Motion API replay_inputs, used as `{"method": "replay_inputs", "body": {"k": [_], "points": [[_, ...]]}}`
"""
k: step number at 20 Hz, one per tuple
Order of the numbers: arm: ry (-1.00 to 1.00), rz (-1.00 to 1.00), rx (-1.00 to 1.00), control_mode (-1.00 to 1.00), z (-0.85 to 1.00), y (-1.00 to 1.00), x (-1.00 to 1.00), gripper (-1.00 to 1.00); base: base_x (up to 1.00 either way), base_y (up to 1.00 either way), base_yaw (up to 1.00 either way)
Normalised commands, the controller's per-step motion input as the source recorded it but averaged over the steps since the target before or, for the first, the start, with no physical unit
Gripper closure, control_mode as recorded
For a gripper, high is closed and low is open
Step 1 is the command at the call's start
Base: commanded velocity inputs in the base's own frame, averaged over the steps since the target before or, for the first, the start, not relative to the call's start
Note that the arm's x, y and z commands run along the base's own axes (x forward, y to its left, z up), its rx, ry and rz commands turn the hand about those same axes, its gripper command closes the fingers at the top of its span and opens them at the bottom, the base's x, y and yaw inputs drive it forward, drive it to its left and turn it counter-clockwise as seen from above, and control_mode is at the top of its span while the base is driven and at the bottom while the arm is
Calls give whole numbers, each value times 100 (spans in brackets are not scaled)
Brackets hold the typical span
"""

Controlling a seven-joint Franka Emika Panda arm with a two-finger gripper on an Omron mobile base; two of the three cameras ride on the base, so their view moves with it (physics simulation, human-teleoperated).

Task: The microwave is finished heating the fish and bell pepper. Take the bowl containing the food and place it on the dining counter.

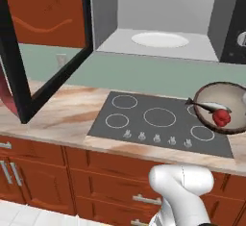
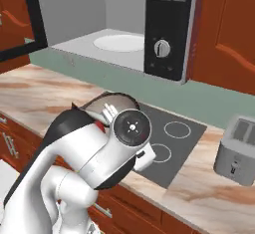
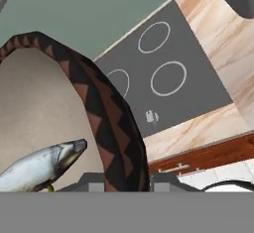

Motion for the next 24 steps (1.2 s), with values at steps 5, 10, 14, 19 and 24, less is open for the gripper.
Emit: {"method": "replay_inputs", "body": {"k": [5, 10, 14, 19, 24], "points": [[0, 0, 0, 100, 0, 0, 0, 100, -30, 0, 100], [0, 0, 0, 100, 0, 0, 0, 100, -13, 0, 100], [0, 0, 0, 100, 0, 0, 0, 100, -6, 0, 100], [0, 0, 0, 100, 0, 0, 0, 100, -4, 0, 100], [0, 0, 0, 100, 0, 0, 0, 100, 0, 2, 100]]}}
